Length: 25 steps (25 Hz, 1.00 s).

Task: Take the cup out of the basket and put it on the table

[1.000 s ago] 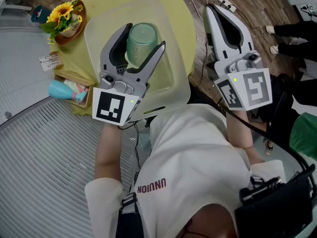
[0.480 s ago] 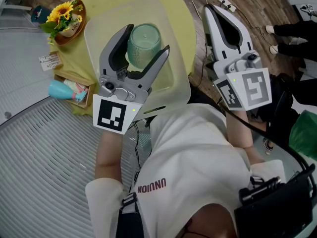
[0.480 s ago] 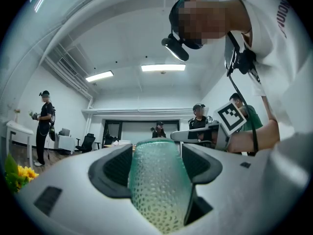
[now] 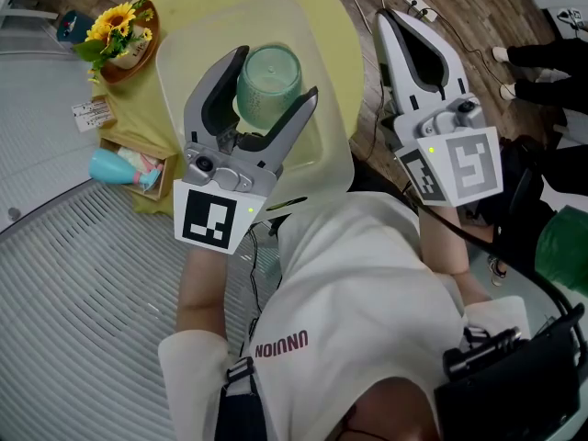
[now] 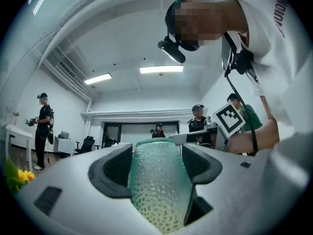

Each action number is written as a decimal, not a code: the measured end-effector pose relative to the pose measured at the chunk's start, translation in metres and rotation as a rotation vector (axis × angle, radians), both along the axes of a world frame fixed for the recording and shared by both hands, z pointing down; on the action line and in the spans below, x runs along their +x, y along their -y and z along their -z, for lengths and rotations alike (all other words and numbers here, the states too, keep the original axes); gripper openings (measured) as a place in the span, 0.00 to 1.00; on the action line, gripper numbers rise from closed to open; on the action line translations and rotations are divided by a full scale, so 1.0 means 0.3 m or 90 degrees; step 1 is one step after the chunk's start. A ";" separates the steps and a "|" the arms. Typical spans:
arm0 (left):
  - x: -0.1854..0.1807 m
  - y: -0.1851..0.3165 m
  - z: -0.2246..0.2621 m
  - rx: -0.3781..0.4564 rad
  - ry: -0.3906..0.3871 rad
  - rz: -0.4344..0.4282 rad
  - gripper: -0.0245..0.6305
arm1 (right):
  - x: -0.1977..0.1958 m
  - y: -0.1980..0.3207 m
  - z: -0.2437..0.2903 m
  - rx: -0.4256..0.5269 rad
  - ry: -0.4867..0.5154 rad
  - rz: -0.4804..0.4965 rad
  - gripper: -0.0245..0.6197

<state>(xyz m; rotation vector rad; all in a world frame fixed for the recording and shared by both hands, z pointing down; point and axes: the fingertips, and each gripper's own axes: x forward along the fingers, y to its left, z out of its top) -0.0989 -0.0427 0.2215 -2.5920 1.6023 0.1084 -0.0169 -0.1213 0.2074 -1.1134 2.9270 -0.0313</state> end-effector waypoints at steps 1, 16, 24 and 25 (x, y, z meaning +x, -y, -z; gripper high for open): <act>-0.001 0.000 0.000 0.001 0.002 0.000 0.54 | -0.001 0.001 -0.001 -0.001 -0.001 0.000 0.07; 0.003 0.001 0.001 0.000 0.001 0.000 0.54 | -0.002 0.002 -0.005 -0.005 0.000 0.004 0.07; 0.007 -0.001 0.000 0.000 0.003 0.000 0.54 | 0.001 0.000 -0.006 -0.004 0.000 0.004 0.07; 0.007 -0.002 0.000 0.000 0.003 0.000 0.54 | 0.001 -0.001 -0.006 -0.004 0.000 0.004 0.07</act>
